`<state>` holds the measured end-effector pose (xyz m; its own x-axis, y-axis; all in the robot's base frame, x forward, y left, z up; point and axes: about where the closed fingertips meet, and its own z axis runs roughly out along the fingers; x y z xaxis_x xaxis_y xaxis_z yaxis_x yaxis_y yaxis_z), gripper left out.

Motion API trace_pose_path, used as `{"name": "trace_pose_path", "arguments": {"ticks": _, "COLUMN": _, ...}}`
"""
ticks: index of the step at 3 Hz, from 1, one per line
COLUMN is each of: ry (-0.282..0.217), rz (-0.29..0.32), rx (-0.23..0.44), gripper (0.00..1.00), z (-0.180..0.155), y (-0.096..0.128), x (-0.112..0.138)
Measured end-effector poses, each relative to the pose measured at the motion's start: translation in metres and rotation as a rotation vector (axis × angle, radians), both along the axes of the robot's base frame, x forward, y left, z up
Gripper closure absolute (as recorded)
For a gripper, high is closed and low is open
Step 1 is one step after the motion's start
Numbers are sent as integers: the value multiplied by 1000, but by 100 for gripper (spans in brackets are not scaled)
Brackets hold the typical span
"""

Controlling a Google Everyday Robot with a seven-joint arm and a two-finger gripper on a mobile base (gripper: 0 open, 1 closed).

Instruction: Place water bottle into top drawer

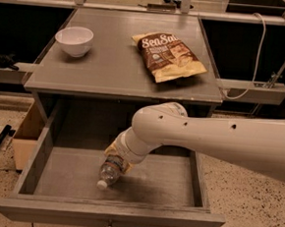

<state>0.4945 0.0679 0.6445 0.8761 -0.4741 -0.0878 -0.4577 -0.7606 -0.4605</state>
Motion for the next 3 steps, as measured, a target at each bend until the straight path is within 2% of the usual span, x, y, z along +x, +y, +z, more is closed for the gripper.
{"name": "trace_pose_path", "arguments": {"ticks": 1, "ry": 0, "rz": 0, "rx": 0, "gripper": 4, "z": 0, "y": 0, "x": 0}}
{"name": "trace_pose_path", "arguments": {"ticks": 3, "ry": 0, "rz": 0, "rx": 0, "gripper": 0, "z": 0, "y": 0, "x": 0}}
